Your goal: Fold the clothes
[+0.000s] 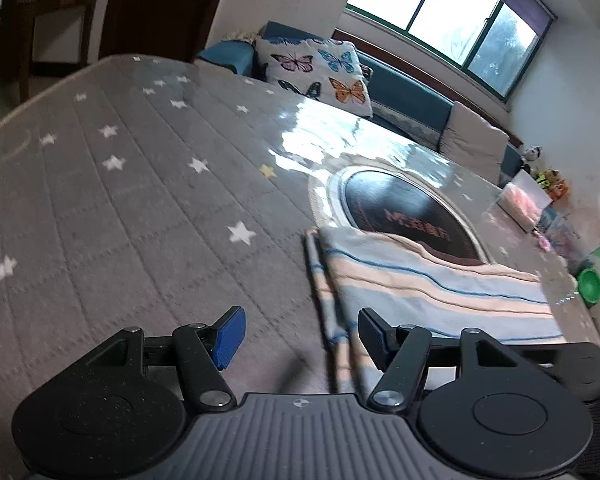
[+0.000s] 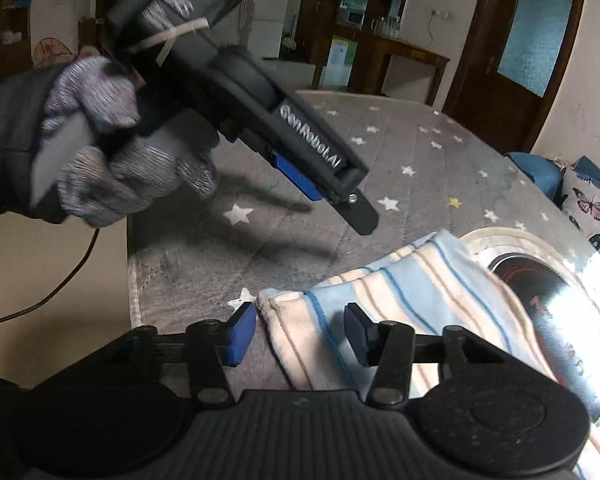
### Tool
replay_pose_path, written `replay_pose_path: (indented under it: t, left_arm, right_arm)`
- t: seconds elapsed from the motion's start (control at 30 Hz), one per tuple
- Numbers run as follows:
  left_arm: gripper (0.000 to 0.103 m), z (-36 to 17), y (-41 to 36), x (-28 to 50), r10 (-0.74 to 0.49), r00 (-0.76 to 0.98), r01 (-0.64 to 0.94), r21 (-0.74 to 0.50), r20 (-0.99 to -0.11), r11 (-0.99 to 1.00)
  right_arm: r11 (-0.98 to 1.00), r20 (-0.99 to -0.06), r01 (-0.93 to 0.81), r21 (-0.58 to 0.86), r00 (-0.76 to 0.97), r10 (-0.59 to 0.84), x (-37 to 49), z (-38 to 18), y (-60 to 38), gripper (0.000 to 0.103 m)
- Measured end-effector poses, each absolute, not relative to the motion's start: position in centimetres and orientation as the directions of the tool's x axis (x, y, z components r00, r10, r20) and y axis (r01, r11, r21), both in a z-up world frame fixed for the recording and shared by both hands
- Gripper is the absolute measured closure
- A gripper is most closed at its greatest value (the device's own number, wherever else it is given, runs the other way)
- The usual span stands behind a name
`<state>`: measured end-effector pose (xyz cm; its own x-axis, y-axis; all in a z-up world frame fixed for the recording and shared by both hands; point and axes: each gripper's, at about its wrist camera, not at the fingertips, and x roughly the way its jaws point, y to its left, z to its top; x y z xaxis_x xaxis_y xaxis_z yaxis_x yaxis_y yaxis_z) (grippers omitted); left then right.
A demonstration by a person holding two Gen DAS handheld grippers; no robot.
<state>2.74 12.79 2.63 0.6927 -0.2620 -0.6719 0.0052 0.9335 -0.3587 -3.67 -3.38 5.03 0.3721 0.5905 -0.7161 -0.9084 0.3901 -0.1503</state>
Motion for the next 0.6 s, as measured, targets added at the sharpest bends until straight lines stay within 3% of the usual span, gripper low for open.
replay_pose_path:
  t: [0.03, 0.1, 0.17, 0.3, 0.6]
  left_arm:
    - [0.037, 2.6, 12.7, 2.7, -0.272, 0.689, 0.006, -0.370, -0.672, 0.929]
    - [0.037, 2.4, 12.5, 2.6, -0.301, 0.676, 0.009, -0.401, -0.672, 0.916]
    - [0.036, 2.3, 12.1, 2.6, -0.324, 0.666, 0.009, -0.428, -0.671, 0.904]
    - [0.036, 2.3, 11.7, 2.9, -0.363, 0.648, -0.021, -0.491, -0.670, 0.871]
    - [0.037, 1.6, 11.3, 3.8, -0.457, 0.609, -0.131, -0.650, -0.649, 0.749]
  right_arm:
    - [0.392, -0.721, -0.908, -0.149, 0.371, 0.585, -3.7, 4.8, -3.2, 0.065]
    - [0.401, -0.724, -0.904, -0.148, 0.376, 0.579, -3.7, 4.6, -3.0, 0.082]
    - [0.419, -0.721, -0.901, -0.115, 0.366, 0.588, -3.5, 4.9, -3.2, 0.090]
    - [0.453, -0.697, -0.890, -0.053, 0.357, 0.621, -2.9, 5.9, -4.2, 0.095]
    - [0.500, -0.630, -0.865, 0.039, 0.367, 0.685, -2.0, 8.5, -7.0, 0.097]
